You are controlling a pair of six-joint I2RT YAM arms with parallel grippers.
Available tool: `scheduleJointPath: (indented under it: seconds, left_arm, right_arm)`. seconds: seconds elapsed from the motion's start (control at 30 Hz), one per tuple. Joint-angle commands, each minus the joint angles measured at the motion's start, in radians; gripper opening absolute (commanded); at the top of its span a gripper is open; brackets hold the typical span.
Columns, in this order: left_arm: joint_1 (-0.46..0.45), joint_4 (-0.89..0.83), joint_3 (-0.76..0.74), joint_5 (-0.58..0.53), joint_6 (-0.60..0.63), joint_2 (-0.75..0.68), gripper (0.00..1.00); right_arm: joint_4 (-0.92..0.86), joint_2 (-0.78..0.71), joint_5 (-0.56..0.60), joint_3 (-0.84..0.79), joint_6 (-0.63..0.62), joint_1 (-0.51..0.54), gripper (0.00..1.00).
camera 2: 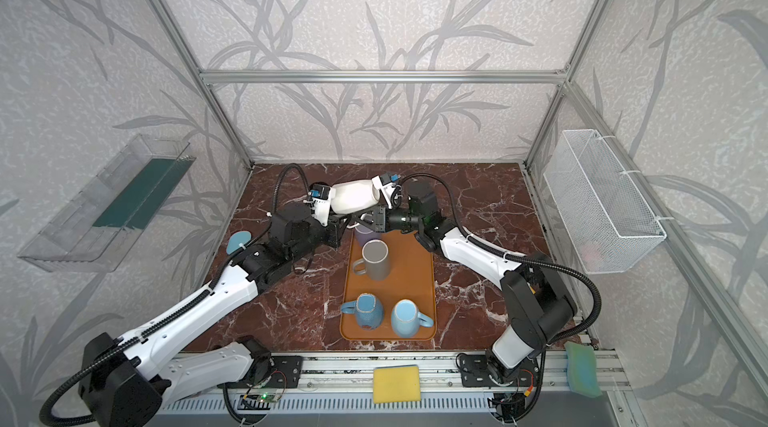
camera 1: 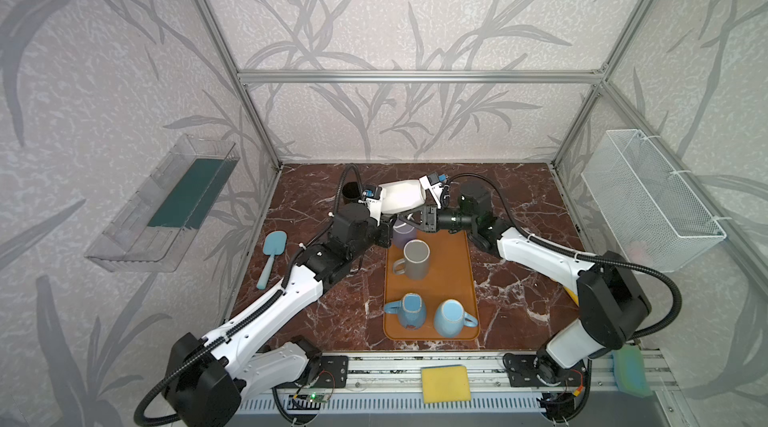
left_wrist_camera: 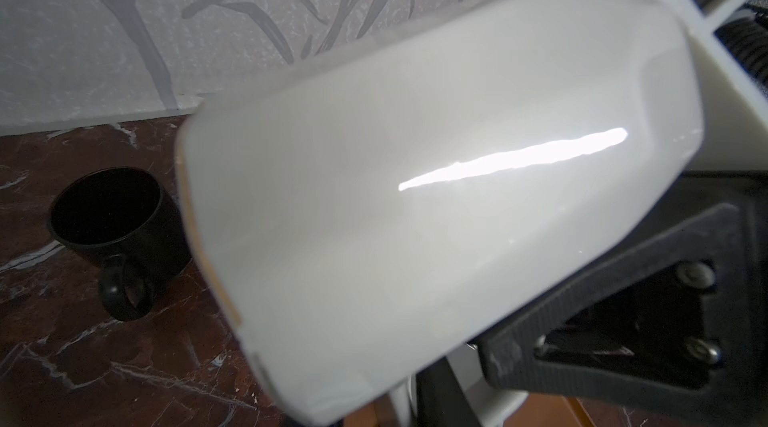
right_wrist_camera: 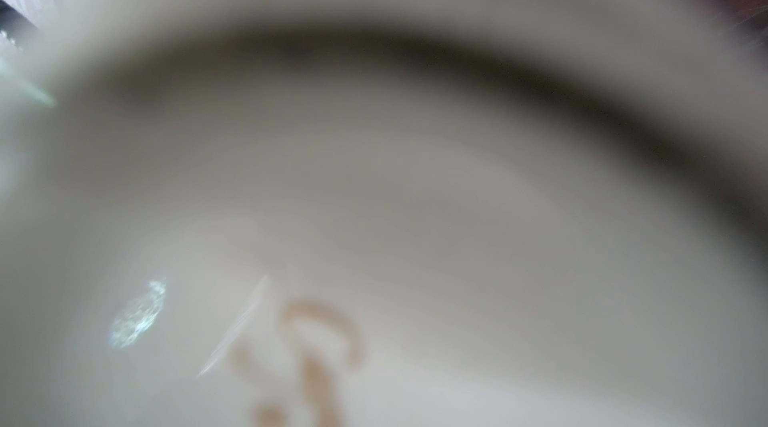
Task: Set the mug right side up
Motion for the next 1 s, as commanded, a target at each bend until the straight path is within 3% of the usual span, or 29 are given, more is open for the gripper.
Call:
scheduleJointPath:
  seconds: [0.0, 0.17, 0.37, 0.67, 0.97]
  left_arm:
    - [-0.024, 0.099, 0.061, 0.029, 0.043, -0.046, 0.0]
    - [-0.025, 0.095, 0.055, 0.01, 0.041, -0.058, 0.03]
    - [-0.025, 0.071, 0.058, 0.006, 0.038, -0.07, 0.16]
    - [-0.023, 0.043, 0.049, -0.022, 0.028, -0.095, 0.37]
    - [-0.021, 0.0, 0.054, -0.016, 0.008, -0.104, 0.45]
  right_arm:
    - [-0.006, -0.008, 0.039, -0.016, 0.038, 0.006, 0.0]
    - [0.027, -0.014, 0.042, -0.039, 0.036, 0.006, 0.0]
    - [0.192, 0.035, -0.014, -0.057, 0.087, 0.004, 0.0]
    - [0.26, 0.062, -0.049, -0.052, 0.068, -0.005, 0.0]
    - [0.374, 0.093, -0.118, -0.052, 0.073, -0.014, 0.0]
